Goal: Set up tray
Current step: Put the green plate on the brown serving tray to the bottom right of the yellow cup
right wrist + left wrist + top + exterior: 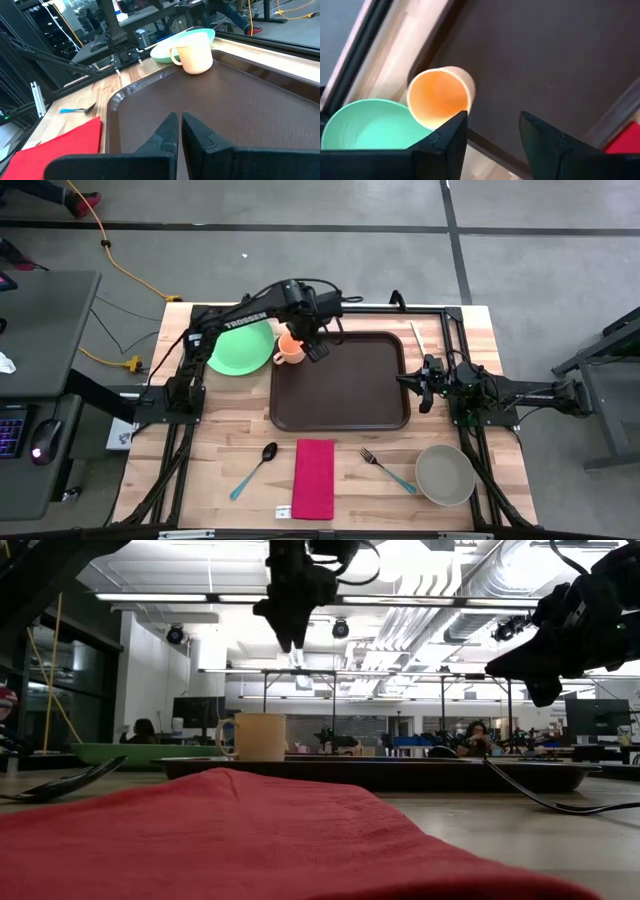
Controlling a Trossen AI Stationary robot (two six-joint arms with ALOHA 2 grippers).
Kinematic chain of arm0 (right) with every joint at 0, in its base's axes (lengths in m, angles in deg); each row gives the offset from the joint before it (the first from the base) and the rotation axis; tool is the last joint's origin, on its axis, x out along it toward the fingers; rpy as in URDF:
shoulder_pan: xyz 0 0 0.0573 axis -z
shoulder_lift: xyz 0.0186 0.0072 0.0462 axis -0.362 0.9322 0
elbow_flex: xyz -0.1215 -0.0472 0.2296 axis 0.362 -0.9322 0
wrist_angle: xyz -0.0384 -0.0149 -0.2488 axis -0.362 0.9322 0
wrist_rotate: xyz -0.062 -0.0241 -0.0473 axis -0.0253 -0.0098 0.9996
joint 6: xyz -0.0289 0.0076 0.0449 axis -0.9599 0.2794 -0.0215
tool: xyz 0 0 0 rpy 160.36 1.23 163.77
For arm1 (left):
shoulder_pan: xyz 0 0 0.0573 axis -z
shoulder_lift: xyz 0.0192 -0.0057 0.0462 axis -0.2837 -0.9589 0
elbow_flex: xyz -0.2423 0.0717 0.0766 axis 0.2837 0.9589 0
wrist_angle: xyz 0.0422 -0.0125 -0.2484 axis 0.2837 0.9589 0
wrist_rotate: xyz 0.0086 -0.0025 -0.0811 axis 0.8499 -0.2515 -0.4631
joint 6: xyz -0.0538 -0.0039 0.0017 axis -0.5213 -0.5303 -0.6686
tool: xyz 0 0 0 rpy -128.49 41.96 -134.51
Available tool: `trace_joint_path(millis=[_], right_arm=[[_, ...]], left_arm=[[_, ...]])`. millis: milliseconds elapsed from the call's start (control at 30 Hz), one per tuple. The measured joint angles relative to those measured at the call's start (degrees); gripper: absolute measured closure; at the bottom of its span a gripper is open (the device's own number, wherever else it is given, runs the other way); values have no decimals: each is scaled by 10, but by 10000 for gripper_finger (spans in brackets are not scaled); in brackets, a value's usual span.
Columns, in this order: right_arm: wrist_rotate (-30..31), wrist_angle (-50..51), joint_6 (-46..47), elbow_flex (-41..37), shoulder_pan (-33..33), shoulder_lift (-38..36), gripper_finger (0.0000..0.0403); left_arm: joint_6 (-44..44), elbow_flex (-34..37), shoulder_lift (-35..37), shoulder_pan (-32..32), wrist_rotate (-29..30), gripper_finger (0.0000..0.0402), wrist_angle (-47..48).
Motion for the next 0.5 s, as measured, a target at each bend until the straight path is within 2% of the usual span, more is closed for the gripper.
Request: trace_joint_path(millis=[500], right_arm=[[0,1,0,0,0,0,402]], left_arm=[[-18,1,17,10,-5,195,1]])
